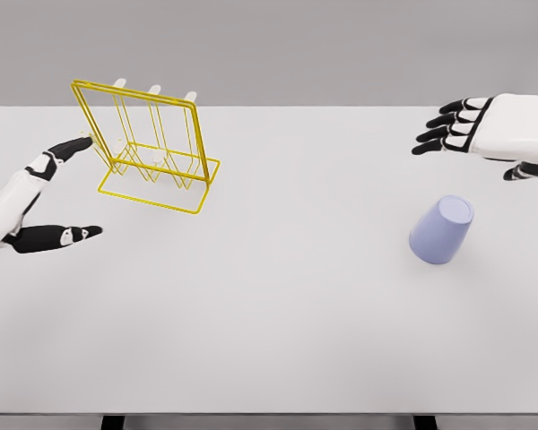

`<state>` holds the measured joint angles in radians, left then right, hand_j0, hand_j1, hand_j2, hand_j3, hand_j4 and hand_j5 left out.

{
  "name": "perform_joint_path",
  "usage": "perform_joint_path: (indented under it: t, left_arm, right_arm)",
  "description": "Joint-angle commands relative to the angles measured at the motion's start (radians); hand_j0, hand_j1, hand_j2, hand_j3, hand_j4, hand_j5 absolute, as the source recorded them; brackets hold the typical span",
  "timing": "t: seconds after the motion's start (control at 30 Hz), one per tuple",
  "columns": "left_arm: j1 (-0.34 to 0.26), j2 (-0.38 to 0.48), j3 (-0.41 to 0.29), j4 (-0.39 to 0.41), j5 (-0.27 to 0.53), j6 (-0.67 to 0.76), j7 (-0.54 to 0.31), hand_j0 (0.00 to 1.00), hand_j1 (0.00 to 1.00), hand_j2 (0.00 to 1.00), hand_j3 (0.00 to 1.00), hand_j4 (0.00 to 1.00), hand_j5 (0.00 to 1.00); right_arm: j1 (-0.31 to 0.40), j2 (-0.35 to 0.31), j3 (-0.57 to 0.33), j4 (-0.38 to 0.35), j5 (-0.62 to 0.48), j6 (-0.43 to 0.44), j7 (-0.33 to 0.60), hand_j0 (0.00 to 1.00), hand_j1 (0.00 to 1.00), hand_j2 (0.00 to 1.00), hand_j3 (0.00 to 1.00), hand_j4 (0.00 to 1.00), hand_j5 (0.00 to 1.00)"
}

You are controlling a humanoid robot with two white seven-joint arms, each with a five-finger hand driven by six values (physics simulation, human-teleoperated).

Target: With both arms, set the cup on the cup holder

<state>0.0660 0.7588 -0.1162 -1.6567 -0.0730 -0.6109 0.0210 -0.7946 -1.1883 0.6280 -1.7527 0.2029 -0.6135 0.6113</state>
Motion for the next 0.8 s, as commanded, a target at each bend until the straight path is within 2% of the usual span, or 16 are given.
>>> perform_joint_path:
  t: [0.0, 0.13, 0.17, 0.2, 0.23, 0.27, 0.33, 0.57, 0.67, 0.73, 0.77]
  left_arm:
    - [0.000, 0.007, 0.001, 0.005, 0.005, 0.000, 0.001, 1.00, 1.00, 1.00, 1.00, 1.00, 1.00]
    - [0.000, 0.007, 0.000, 0.005, 0.002, 0.000, 0.001, 1.00, 1.00, 1.00, 1.00, 1.00, 1.00]
    - [0.000, 0.007, 0.000, 0.005, 0.002, 0.000, 0.001, 1.00, 1.00, 1.00, 1.00, 1.00, 1.00]
    - [0.000, 0.007, 0.000, 0.005, 0.001, 0.000, 0.001, 1.00, 1.00, 1.00, 1.00, 1.00, 1.00]
    - [0.000, 0.007, 0.001, 0.005, 0.001, 0.000, 0.001, 1.00, 1.00, 1.00, 1.00, 1.00, 1.00]
    - [0.000, 0.007, 0.001, 0.005, 0.001, 0.000, 0.001, 1.00, 1.00, 1.00, 1.00, 1.00, 1.00]
    - [0.000, 0.007, 0.001, 0.005, 0.001, 0.000, 0.001, 1.00, 1.00, 1.00, 1.00, 1.00, 1.00]
    - [0.000, 0.007, 0.000, 0.005, 0.001, 0.000, 0.001, 1.00, 1.00, 1.00, 1.00, 1.00, 1.00]
    - [0.002, 0.007, 0.000, 0.005, 0.001, 0.000, 0.001, 1.00, 1.00, 1.00, 1.00, 1.00, 1.00]
    - [0.002, 0.007, 0.000, 0.005, 0.001, 0.000, 0.001, 1.00, 1.00, 1.00, 1.00, 1.00, 1.00]
    - [0.002, 0.007, 0.000, 0.005, 0.002, 0.000, 0.001, 1.00, 1.00, 1.00, 1.00, 1.00, 1.00]
  right_arm:
    - [0.000, -0.001, 0.001, -0.001, -0.002, 0.003, 0.000, 1.00, 1.00, 1.00, 1.00, 1.00, 1.00]
    - [-0.005, -0.013, -0.013, -0.001, -0.004, 0.003, 0.000, 1.00, 1.00, 1.00, 1.00, 1.00, 1.00]
    - [-0.017, -0.034, -0.027, 0.007, -0.004, 0.003, 0.000, 1.00, 1.00, 1.00, 1.00, 1.00, 1.00]
    - [-0.020, -0.106, -0.016, 0.001, -0.016, 0.003, 0.000, 1.00, 1.00, 1.00, 1.00, 1.00, 1.00]
    - [-0.017, -0.113, 0.007, -0.001, -0.020, 0.003, 0.000, 1.00, 1.00, 1.00, 1.00, 1.00, 1.00]
    - [-0.025, -0.112, 0.097, -0.001, -0.013, 0.003, 0.000, 1.00, 1.00, 1.00, 1.00, 1.00, 1.00]
    - [-0.032, -0.128, 0.105, 0.001, 0.000, 0.003, 0.000, 1.00, 1.00, 1.00, 1.00, 1.00, 1.00]
    - [-0.054, -0.110, 0.141, 0.010, -0.011, 0.003, 0.000, 1.00, 1.00, 1.00, 1.00, 1.00, 1.00]
    - [-0.071, -0.007, 0.174, 0.088, -0.002, 0.003, 0.000, 0.99, 0.99, 0.99, 0.99, 0.99, 0.99]
    - [-0.083, 0.012, 0.239, 0.094, 0.010, 0.003, 0.000, 0.99, 0.99, 0.99, 0.99, 0.99, 0.99]
    - [-0.084, 0.013, 0.243, 0.108, 0.018, 0.003, 0.000, 0.99, 0.99, 0.99, 0.99, 0.99, 0.99]
